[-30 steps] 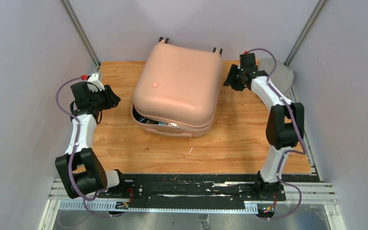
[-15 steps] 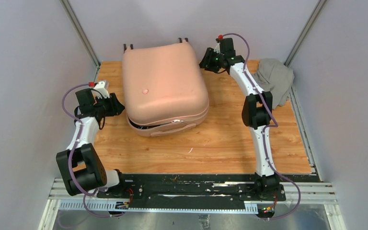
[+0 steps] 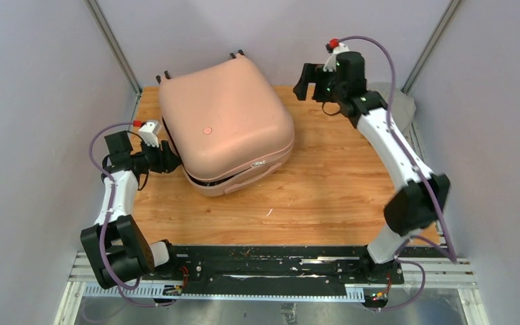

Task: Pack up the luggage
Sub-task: Zip the luggage at the corner of the board.

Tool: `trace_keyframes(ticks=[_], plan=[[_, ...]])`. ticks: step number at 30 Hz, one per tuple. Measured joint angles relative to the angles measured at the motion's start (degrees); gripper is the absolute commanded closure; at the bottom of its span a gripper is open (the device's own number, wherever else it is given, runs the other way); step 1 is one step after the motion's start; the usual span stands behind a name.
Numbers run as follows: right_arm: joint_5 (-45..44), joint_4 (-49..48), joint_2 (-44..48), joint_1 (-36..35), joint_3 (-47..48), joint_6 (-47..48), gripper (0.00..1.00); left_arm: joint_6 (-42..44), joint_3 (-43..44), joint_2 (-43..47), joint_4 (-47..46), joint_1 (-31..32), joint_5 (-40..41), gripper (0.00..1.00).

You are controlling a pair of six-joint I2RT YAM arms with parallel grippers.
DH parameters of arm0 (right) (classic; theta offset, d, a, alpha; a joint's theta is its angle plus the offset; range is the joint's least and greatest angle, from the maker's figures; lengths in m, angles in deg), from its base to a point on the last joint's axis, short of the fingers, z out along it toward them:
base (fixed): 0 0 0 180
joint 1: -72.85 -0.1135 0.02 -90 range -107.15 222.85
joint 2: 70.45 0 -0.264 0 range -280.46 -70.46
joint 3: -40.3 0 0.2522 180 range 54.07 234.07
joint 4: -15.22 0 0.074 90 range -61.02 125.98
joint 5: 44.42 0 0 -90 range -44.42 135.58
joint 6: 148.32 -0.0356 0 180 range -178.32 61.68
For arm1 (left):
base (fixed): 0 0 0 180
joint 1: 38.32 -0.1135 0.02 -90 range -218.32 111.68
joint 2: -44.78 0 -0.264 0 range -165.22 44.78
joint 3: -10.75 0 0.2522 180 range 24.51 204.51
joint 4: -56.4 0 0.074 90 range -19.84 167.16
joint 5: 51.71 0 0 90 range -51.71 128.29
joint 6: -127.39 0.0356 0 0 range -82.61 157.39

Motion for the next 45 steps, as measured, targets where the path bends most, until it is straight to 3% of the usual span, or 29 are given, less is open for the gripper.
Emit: trace_keyframes(ticks=[6,9,15,22,26,29,35,45], plan=[[-7.6,-2.7,25.5,-0.9,-25.2,3.8,0.0,0.3,0.0,0.0,0.7,2.6,-0.9,0.5],[-9.3,-1.4,30.6,-3.8,-36.3,3.7,0.0,-0.8,0.0,0.2,0.5,5.1,-0.5,0.5],[-8.1,1.6,32.8,-8.6,-49.0,-1.2,0.0,-5.5,0.3,0.9,0.4,9.3,-1.9,0.5],[-3.6,-2.3,33.5,-6.9,-50.7,-11.1,0.0,-10.2,4.1,3.4,-0.4,9.7,-6.6,0.48],[1.7,-1.6,27.6,-5.9,-48.4,-13.6,0.0,-9.2,8.9,3.5,1.0,9.6,-7.3,0.36],[1.1,-0.1,25.7,-7.1,-47.5,-15.4,0.0,-8.4,14.1,1.4,1.7,5.6,-6.9,0.35],[-0.7,-0.3,26.9,-8.1,-47.6,-21.5,0.03,-8.7,20.1,-6.5,-1.5,-2.1,-0.5,0.41],[-2.7,-1.0,27.2,-8.1,-48.3,-26.4,0.08,-15.3,15.4,-14.8,-9.7,-2.9,10.3,0.38]])
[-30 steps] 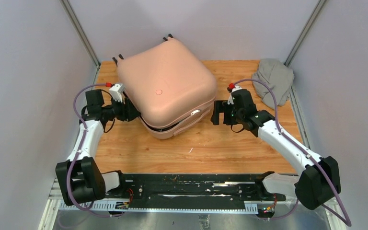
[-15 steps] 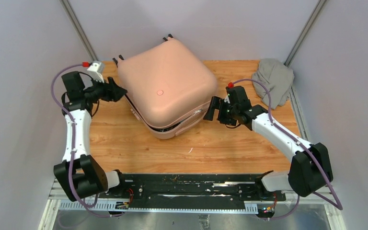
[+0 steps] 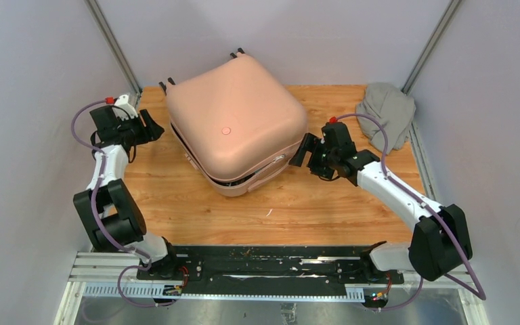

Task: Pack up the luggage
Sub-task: Zip the luggage at the corner of the board.

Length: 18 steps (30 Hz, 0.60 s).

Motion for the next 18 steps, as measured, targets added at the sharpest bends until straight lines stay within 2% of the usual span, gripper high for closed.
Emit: trace_keyframes(ticks=[2,8,9,18], plan=[[-0.1,-0.3,0.3,0.0,-0.4,-0.2,0.08,-2.2,0.6,-1.7,-1.7,0.0,0.6,0.35],[-0.1,-1.1,0.7,0.0,-2.4,-0.6,0.08,-12.5,4.9,-8.9,-9.7,0.0,-1.1,0.03],[-0.1,-1.2,0.9,0.0,-2.7,-0.7,0.08,-14.3,5.6,-9.9,-11.0,0.0,-1.9,0.0],[0.0,-2.4,1.7,0.0,-3.7,-0.7,0.09,-32.6,10.4,-16.7,-23.9,0.6,-5.5,0.0]])
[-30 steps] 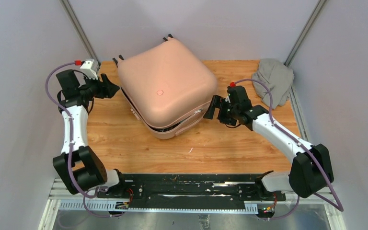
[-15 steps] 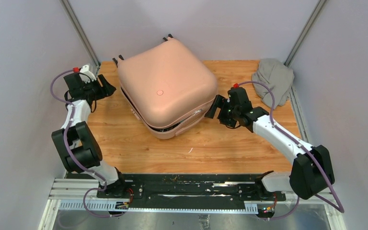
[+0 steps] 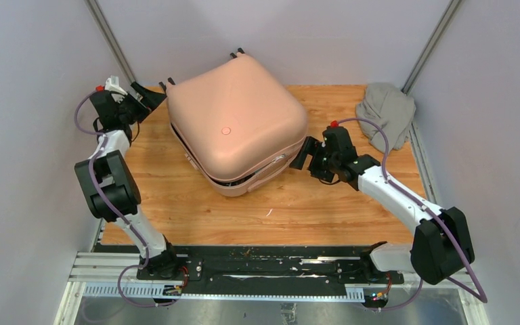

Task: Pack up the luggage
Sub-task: Zip the luggage at the corner of the board.

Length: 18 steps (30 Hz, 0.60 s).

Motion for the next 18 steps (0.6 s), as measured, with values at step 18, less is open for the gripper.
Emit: trace_keyframes(ticks=[18], plan=[[1.7,-4.0,-2.1,0.0,0.0,-0.3,0.13,-18.2,6.4,-12.4,-17.0,4.9,4.6,0.0]])
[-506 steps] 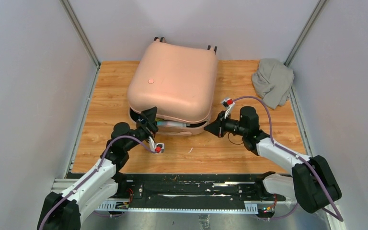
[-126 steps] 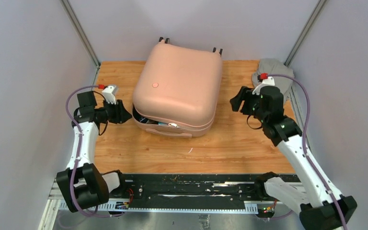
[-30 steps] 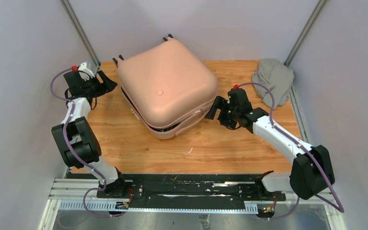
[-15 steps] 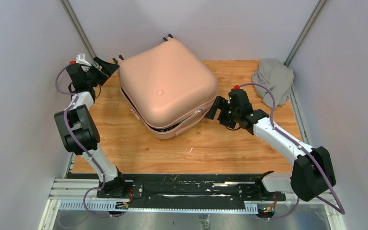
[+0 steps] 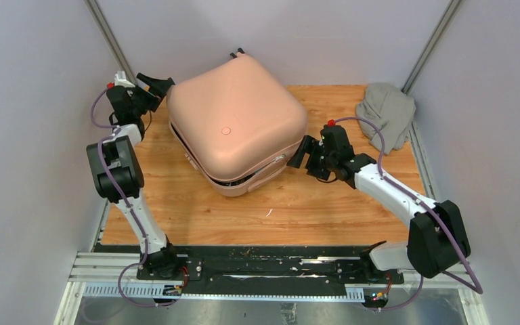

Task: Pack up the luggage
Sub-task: Zip the luggage at the corner of the board.

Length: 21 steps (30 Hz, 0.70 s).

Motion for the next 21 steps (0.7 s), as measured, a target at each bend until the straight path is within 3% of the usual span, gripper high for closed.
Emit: trace_keyframes(ticks=[5,15,19,21], plan=[[0.7,-1.1,-2.1,0.0,0.0,-0.1,0.17,-2.6,0.0,-2.2,-4.2,0.6,0.9,0.02],[0.9,-4.8,-3.1,-0.9,0.0,-2.3,0.23,-7.7,0.0,-4.0,-10.3,1.3,2.5,0.52],[0.4,-8.2,-3.1,-2.1,-0.2,-5.0,0.24,-10.2,-1.2,-3.6,-12.2,1.6,3.2,0.79],[0.2,-9.5,-3.1,-2.6,-0.6,-6.3,0.25,-11.5,-2.4,-3.1,-13.5,1.6,3.8,0.84]])
